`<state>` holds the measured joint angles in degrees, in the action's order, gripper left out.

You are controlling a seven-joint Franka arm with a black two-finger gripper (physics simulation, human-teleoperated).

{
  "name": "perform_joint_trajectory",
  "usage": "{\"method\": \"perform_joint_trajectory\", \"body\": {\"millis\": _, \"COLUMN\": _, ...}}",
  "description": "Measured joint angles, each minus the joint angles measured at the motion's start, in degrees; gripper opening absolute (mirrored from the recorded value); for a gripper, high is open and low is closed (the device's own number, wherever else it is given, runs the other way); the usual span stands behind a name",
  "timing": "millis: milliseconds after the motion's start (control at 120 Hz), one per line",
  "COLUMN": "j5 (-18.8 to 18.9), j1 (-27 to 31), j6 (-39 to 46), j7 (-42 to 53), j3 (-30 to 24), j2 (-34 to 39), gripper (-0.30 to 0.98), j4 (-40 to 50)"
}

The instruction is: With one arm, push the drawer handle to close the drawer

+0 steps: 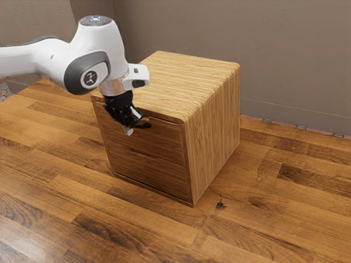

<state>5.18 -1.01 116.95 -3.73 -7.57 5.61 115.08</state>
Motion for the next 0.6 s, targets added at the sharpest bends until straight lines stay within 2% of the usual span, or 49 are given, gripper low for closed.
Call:
{"method": "perform_joint_trajectory", "body": {"millis": 83, "j5": -1.8, "j1": 0.3, "j6": -1.5, "j7": 0.0, "j3": 0.4, "j2": 5.0, "gripper": -0.1, "j4": 2.7}}
{"method": "perform_joint_trajectory", "body": {"millis": 133, "j5": -2.5, "j1": 0.3, "j6": -4.8, "j7": -0.4, "j3": 0.4, "j2": 8.1, "gripper": -0.1, "j4": 1.2}}
{"method": "perform_joint_trajectory", "body": {"millis": 200, "j5": -2.9, "j1": 0.3, "j6": -11.5, "j7": -0.8, "j3": 0.8, "j2": 8.5, "gripper": -0.1, "j4": -6.5}}
{"method": "perform_joint_trajectory", "body": {"millis": 283, "j5": -2.9, "j1": 0.3, "j6": -20.4, "j7": -1.2, "j3": 3.0, "j2": 5.2, "gripper": -0.06, "j4": -17.4}}
{"method": "perform_joint_trajectory", "body": {"millis": 400, "j5": -2.8, "j1": 0.6, "j6": -29.2, "j7": -1.4, "j3": 4.4, "j2": -0.4, "gripper": 0.19, "j4": -28.0}}
{"method": "perform_joint_trajectory", "body": {"millis": 492, "j5": -2.8, "j1": 0.7, "j6": -33.2, "j7": -1.5, "j3": 4.8, "j2": -1.3, "gripper": 0.37, "j4": -29.9}}
{"method": "perform_joint_trajectory", "body": {"millis": 600, "j5": -2.8, "j1": 0.5, "j6": -36.0, "j7": -1.6, "j3": 4.8, "j2": -1.6, "gripper": 0.49, "j4": -31.0}}
